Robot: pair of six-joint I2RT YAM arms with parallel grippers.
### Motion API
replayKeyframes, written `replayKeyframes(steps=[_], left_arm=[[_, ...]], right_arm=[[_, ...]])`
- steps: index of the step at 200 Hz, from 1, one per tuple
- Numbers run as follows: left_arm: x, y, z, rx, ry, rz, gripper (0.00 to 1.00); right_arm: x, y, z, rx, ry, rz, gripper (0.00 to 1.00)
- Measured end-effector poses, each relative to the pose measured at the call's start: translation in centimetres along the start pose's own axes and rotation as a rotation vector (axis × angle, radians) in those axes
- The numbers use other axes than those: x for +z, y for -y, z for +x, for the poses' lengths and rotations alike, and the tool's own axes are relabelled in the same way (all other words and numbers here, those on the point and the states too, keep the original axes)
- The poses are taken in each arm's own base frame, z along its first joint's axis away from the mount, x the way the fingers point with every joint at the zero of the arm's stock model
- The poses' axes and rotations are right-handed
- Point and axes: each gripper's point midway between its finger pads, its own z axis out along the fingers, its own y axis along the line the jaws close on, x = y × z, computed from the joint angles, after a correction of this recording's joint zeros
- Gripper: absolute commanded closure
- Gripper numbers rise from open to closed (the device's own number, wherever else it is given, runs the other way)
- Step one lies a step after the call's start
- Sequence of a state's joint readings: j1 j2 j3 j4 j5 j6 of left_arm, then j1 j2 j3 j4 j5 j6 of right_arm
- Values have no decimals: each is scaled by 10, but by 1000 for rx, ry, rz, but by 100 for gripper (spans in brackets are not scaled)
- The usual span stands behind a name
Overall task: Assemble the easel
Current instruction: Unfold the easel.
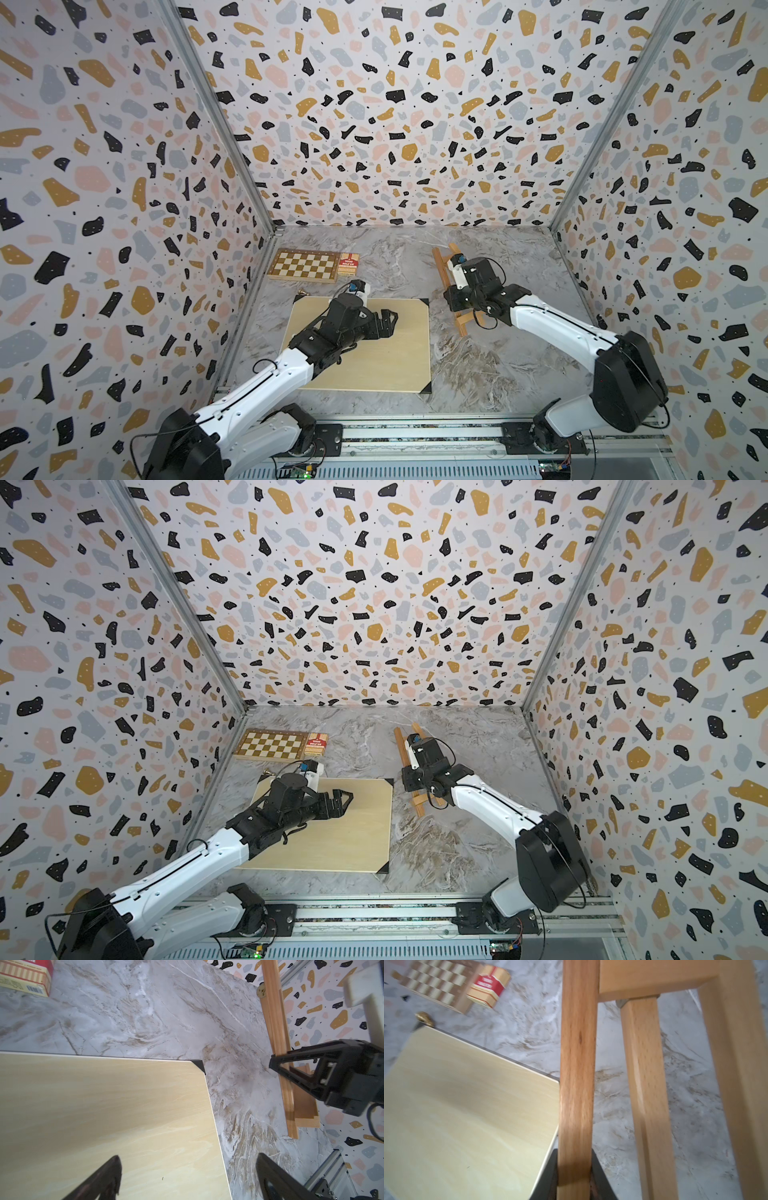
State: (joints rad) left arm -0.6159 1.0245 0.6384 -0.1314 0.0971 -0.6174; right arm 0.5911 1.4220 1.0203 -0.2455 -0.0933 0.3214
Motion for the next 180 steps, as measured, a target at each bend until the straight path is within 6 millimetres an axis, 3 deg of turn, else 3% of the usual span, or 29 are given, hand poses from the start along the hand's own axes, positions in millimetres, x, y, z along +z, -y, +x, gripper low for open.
replayKeyframes(steps=[48, 94, 180], left_arm=[[-3, 39, -6, 67, 70, 96, 1], [-6, 80, -11, 131, 137, 214, 1], [9, 128, 8, 216, 143, 343, 1]], right_arm=[[-63, -48, -11, 37, 97, -255, 100], [-106, -77, -10, 94, 138, -437, 100], [-140, -103, -18, 180, 188, -624, 100]])
